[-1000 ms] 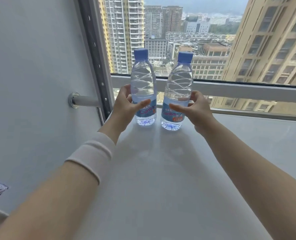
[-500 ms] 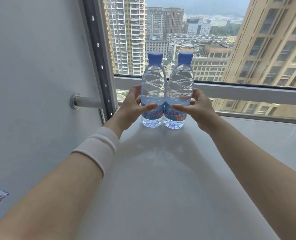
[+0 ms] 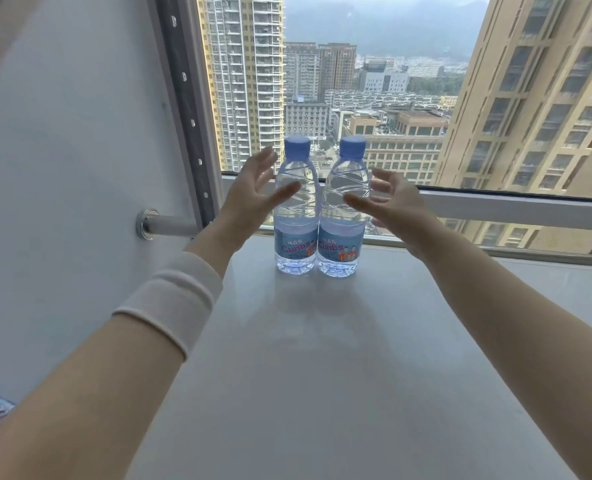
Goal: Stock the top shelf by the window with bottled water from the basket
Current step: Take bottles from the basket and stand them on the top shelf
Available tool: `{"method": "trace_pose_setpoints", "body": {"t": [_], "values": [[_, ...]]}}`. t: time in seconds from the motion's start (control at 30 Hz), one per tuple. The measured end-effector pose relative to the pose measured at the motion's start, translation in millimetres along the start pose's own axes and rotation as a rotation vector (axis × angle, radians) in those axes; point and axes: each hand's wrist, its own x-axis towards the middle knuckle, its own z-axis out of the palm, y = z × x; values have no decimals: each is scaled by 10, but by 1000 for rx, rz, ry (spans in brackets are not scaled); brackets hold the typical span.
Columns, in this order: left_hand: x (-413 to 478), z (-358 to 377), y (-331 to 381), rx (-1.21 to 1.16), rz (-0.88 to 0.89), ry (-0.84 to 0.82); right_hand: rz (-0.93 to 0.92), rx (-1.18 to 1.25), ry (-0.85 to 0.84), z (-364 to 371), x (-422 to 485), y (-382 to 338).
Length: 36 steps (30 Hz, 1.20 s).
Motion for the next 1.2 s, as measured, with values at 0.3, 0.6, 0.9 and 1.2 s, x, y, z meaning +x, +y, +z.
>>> {"method": "trace_pose_setpoints", "body": {"t": [0.3,0.6,0.9,1.2], "values": [[273,13,485,229,86,-42,-188,-252,44,-20,176,-572],[341,-48,476,258,81,-101,-166,-220,68,12,233,-562],[227,29,488,304,27,-105,-222,-387,92,22,96,-553],[-344,132,753,624,205,95,-189,-732,119,-304,-572,-520]]}}
